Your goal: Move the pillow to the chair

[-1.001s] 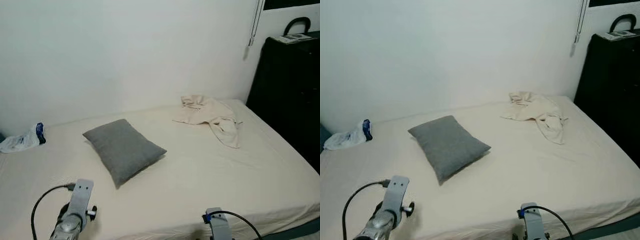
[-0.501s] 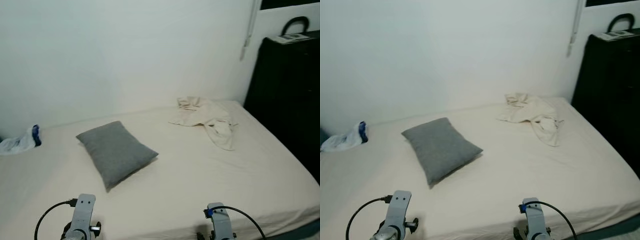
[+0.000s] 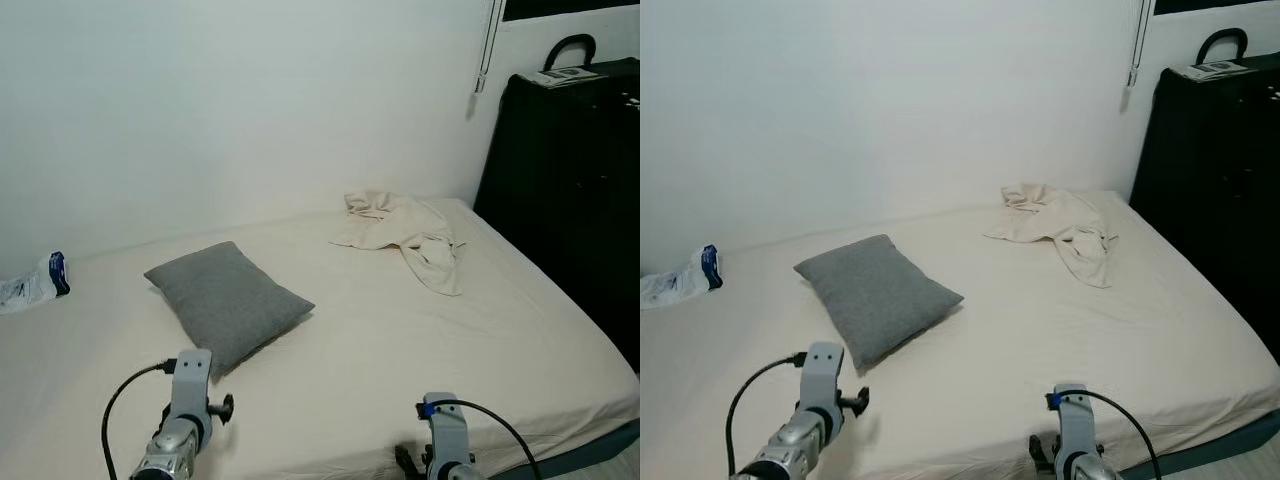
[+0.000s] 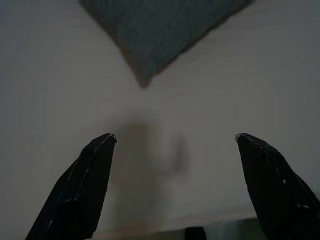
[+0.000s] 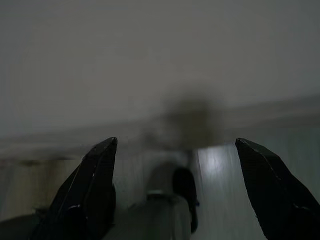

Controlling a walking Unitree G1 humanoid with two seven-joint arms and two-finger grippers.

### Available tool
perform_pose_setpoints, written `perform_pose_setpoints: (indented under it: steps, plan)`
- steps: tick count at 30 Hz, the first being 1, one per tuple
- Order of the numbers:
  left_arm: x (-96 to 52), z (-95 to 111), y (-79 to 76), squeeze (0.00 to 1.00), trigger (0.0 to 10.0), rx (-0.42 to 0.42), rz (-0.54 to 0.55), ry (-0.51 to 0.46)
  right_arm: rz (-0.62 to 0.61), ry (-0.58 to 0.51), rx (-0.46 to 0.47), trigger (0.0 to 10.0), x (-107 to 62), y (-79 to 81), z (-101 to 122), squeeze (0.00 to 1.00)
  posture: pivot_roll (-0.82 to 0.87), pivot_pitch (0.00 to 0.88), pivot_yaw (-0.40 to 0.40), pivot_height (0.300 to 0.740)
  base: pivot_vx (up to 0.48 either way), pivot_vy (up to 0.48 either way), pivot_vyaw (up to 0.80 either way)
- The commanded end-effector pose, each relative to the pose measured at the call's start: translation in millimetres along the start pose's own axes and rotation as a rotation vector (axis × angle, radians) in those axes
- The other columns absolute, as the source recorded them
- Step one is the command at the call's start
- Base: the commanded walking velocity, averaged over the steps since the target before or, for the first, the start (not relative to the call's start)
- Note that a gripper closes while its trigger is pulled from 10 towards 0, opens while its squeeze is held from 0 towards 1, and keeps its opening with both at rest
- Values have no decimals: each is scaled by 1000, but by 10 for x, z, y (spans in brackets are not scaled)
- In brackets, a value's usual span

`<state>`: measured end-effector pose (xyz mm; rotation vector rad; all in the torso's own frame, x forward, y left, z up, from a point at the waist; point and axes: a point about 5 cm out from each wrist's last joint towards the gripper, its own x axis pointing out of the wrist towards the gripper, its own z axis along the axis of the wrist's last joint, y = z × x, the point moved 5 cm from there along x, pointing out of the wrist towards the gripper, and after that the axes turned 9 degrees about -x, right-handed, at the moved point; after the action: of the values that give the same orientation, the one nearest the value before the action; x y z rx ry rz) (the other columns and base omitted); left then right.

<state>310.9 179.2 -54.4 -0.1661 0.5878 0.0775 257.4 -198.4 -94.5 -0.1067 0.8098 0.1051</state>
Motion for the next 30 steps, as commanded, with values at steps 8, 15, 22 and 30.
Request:
perform_pose_setpoints:
  steps: [8,15,22,30]
  plan:
    - [52,274,-182,0,10000,-65,-66,-93,29,-50,25,10000,17,86,97,0,-168,0,86,640,0,0,0]
    - [82,591,-431,0,10000,-90,-154,-192,52,-65,23,10000,21,172,102,0,-172,0,89,605,0,0,0]
    - [53,1046,-685,0,10000,57,-223,-359,82,-84,13,10000,24,295,113,0,-174,17,94,570,0,0,0]
    - [-101,1502,-971,0,10000,390,-241,-611,103,-130,35,10000,22,386,168,0,-168,47,107,555,0,0,0]
